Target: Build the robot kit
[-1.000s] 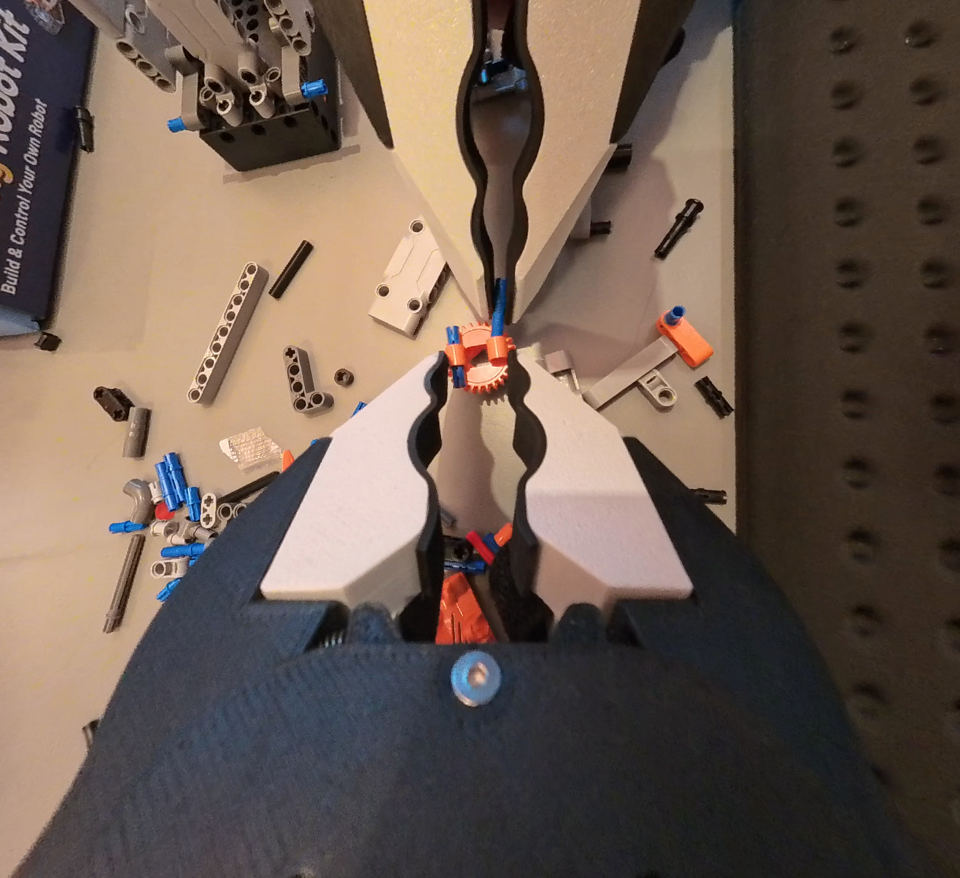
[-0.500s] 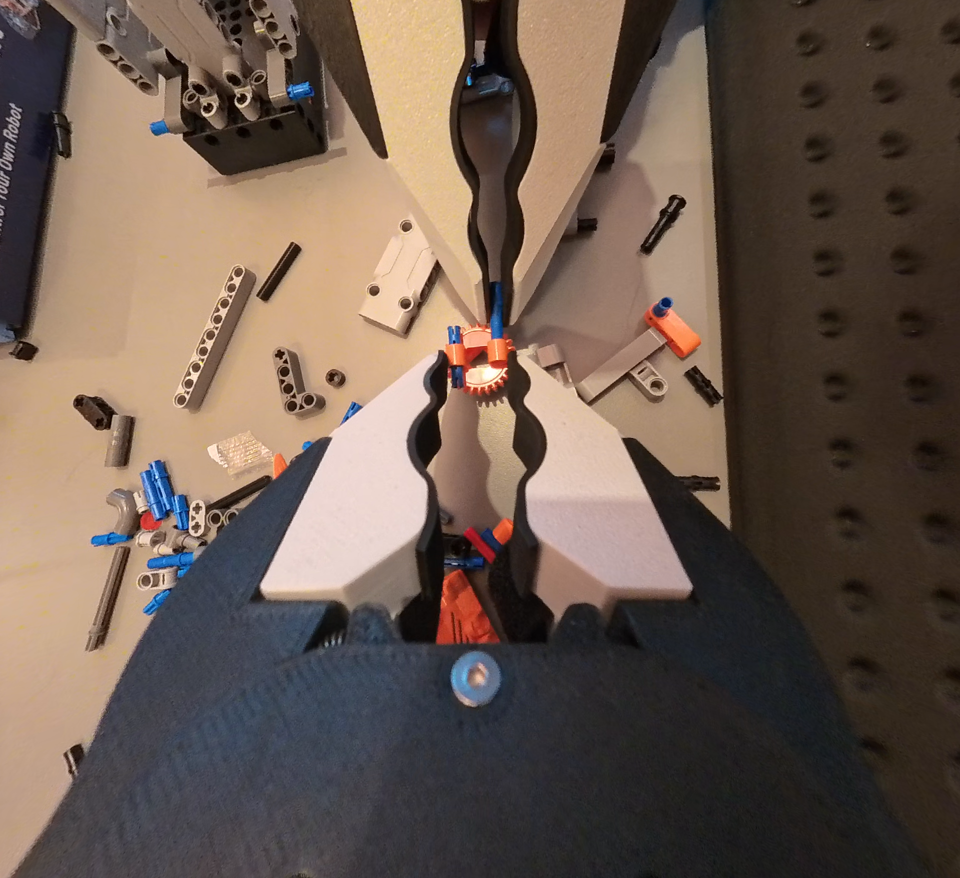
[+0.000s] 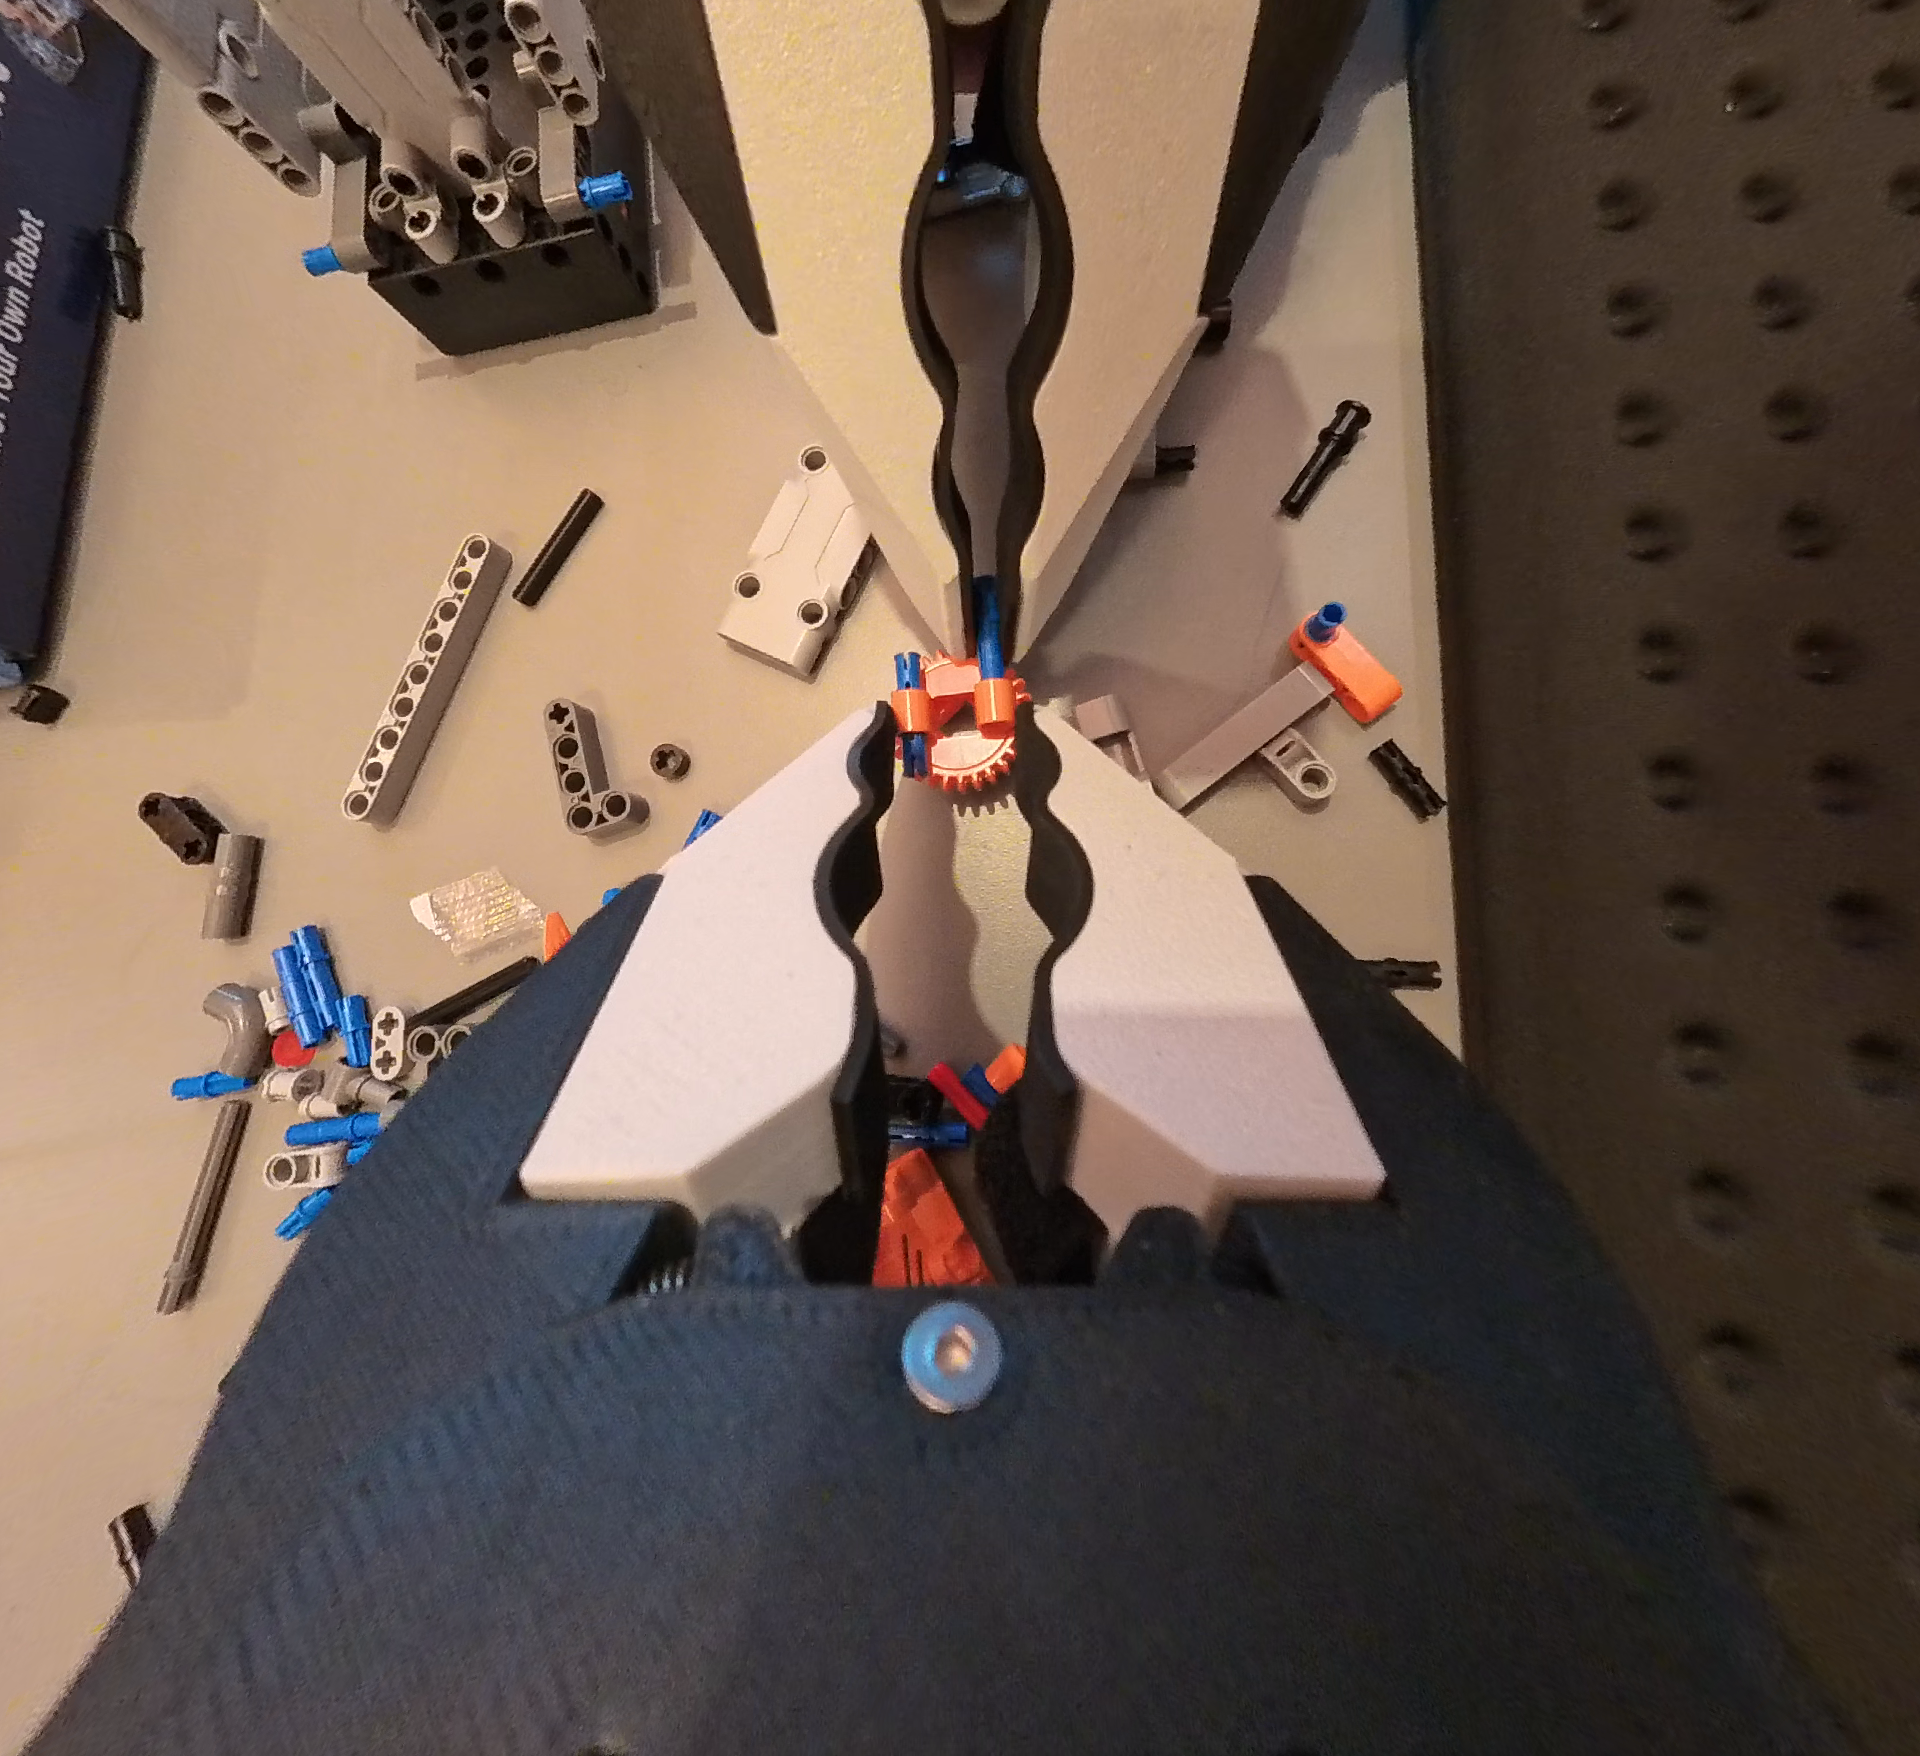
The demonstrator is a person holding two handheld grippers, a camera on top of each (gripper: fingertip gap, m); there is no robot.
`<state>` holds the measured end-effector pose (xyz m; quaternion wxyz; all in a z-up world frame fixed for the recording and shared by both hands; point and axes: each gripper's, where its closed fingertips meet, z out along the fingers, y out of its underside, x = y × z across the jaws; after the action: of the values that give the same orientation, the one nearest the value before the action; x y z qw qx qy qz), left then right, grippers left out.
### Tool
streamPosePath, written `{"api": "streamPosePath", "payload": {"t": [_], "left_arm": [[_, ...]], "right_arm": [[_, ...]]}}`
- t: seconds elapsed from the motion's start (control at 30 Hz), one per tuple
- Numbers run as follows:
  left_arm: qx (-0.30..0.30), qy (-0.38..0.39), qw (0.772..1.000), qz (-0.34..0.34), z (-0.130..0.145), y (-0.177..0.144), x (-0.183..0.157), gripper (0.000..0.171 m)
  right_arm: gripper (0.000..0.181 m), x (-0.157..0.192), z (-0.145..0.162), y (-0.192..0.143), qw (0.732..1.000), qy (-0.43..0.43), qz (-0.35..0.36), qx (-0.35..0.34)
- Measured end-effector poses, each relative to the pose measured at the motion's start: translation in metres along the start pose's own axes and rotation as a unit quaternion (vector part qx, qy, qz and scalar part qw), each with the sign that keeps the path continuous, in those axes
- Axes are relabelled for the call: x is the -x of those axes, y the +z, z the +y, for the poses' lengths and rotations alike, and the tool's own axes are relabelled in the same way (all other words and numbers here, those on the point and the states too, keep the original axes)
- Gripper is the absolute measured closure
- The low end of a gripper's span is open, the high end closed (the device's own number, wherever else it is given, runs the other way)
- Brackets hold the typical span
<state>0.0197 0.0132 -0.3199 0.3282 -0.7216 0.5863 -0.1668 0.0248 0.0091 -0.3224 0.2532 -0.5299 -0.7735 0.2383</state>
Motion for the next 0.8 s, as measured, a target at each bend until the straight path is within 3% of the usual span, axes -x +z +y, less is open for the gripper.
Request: {"api": "streamPosePath", "payload": {"t": [0.23, 0.4, 0.6, 0.8], "left_arm": [[0.0, -0.003, 1.0, 0.0, 0.0, 0.0, 0.0, 0.151], [0.001, -0.006, 1.0, -0.001, 0.0, 0.0, 0.001, 0.151], [0.003, 0.009, 1.0, -0.014, 0.0, 0.001, 0.0, 0.151], [0.001, 0.006, 1.0, -0.011, -0.001, 0.001, 0.0, 0.151]], "right_arm": [[0.18, -0.001, 0.0, 0.001, 0.997, -0.05, 0.043, 0.036], [0.179, -0.002, 0.0, 0.001, 1.0, 0.012, 0.015, 0.017], [0.173, -0.005, -0.001, -0.009, 0.999, 0.033, 0.018, -0.01], [0.18, -0.003, 0.002, -0.01, 0.999, 0.041, 0.003, -0.017]]}}
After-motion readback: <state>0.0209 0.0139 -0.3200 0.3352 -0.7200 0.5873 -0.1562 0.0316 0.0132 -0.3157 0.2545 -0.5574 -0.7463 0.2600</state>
